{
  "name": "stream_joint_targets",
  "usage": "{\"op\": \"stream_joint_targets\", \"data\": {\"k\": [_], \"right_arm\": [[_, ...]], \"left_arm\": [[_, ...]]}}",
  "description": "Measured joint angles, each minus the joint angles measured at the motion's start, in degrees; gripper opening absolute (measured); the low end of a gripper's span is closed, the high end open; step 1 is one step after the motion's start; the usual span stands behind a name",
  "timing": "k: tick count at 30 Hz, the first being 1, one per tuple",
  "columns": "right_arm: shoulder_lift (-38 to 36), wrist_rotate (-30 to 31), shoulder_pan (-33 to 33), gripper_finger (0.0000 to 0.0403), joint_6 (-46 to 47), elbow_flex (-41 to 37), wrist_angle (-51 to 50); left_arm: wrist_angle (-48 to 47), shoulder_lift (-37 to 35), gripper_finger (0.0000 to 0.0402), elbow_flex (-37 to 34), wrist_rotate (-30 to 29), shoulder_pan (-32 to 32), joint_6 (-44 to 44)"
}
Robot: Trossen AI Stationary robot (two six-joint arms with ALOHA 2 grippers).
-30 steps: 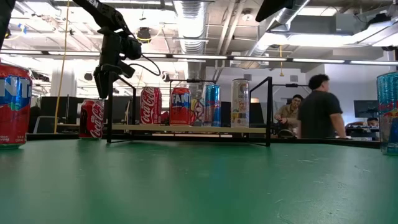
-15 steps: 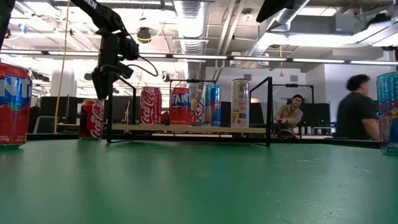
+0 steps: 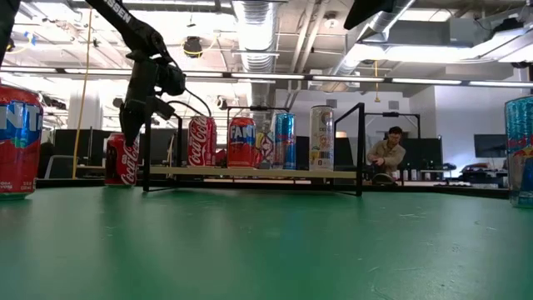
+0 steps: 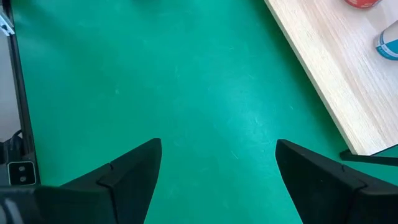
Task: Place canned beverage on shelf
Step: Put the red-black soda can on the shelf aligned with the other red-black soda can
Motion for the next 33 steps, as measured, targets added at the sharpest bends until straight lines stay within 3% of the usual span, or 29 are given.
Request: {"op": "stream_joint_targets", "data": {"k": [11,19,33], "right_arm": [[0.0,-0.1,0.0,0.0340,-0.7,0.0,0.0],[0.0,-0.1,0.0,0.0340,-0.8,0.0,0.0],[0.0,-0.1,0.0,0.0340,-1.1,0.0,0.0]], "left_arm": [[-3.2,0.0,0.0346,-1.1,0.4,-0.2,0.2],[-0.9,-0.1,0.0299,-5.2,-3.5,-0.5,0.4],[0.6,-1.3,0.0285,-5.4,-0.9,-0.5,0.2]]}}
